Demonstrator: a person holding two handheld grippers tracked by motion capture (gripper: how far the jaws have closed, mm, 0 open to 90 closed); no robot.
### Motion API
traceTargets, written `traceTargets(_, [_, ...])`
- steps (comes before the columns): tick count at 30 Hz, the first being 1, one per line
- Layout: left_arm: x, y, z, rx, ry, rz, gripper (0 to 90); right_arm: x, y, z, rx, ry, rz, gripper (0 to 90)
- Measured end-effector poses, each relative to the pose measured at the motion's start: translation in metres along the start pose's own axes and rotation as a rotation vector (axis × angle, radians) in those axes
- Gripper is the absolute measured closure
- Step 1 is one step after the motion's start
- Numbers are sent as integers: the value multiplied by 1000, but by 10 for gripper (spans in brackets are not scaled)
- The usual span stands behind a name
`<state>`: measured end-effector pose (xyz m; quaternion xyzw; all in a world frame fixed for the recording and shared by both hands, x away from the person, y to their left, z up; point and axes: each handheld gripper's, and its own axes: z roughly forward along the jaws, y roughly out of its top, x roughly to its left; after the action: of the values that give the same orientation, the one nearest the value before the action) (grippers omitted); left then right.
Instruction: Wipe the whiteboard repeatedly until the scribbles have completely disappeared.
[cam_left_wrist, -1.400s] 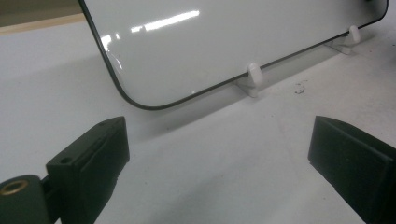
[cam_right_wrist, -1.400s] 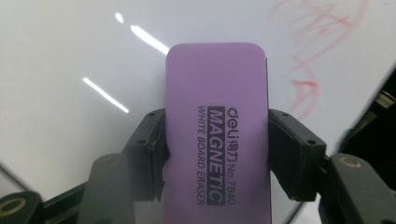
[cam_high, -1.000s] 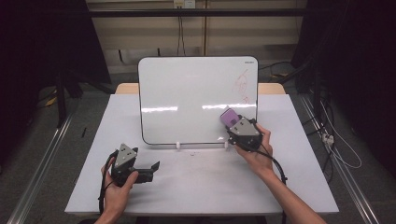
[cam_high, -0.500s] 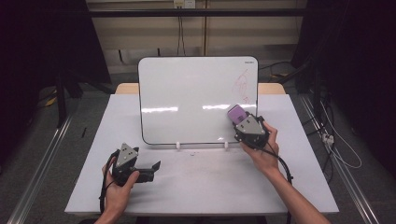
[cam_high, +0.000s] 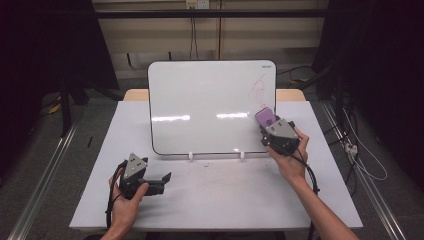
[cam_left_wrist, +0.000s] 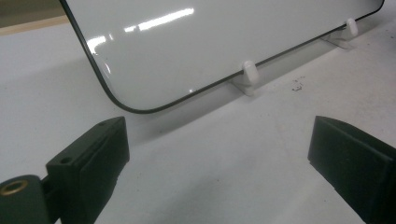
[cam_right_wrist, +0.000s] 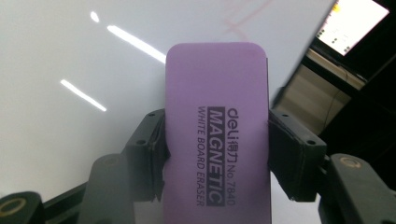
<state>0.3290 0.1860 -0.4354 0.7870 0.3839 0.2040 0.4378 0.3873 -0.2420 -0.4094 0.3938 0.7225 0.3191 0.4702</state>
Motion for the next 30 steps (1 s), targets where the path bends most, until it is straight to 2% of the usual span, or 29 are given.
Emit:
traceTargets(2, [-1,0,1,3,2,-4,52,-3,5,2,7,-36,6,413])
traceTargets(5, [-1,0,2,5,-3,-1,52,4,6,1,9,-56,-23,413])
traceTargets(6, [-1,0,2,3,-6,-3,52,7,5,0,7,-36,-23,413])
traceTargets(7, [-2,0,2,1,-6,-2,52,17,4,-1,9,-14,-44,413])
traceTargets(8, [-2,0,2,1,-6,0,52,17,4,-1,9,-14,-44,413])
traceTargets(9, [-2,0,1,0,-6,0,52,28,3,-2,5,16,-67,413])
traceTargets(10, [-1,0,1,1,-2,3,52,28,3,-2,5,16,-67,413])
traceTargets(12, [0,0,1,-1,2,-3,52,39,5,-3,2,32,-111,413])
traceTargets(14, [2,0,0,2,5,-1,52,42,7,-1,3,45,-100,413])
traceTargets(16, [2,-1,0,2,5,-5,52,38,11,1,-2,60,-80,413])
traceTargets(20, [3,-1,0,0,6,-6,52,28,25,10,-19,60,-56,413])
traceTargets(28, [5,-1,-1,2,6,-15,53,-8,49,26,-42,-4,32,413])
traceTargets(30, [6,-1,-1,0,7,-17,54,-15,53,29,-38,-21,36,413])
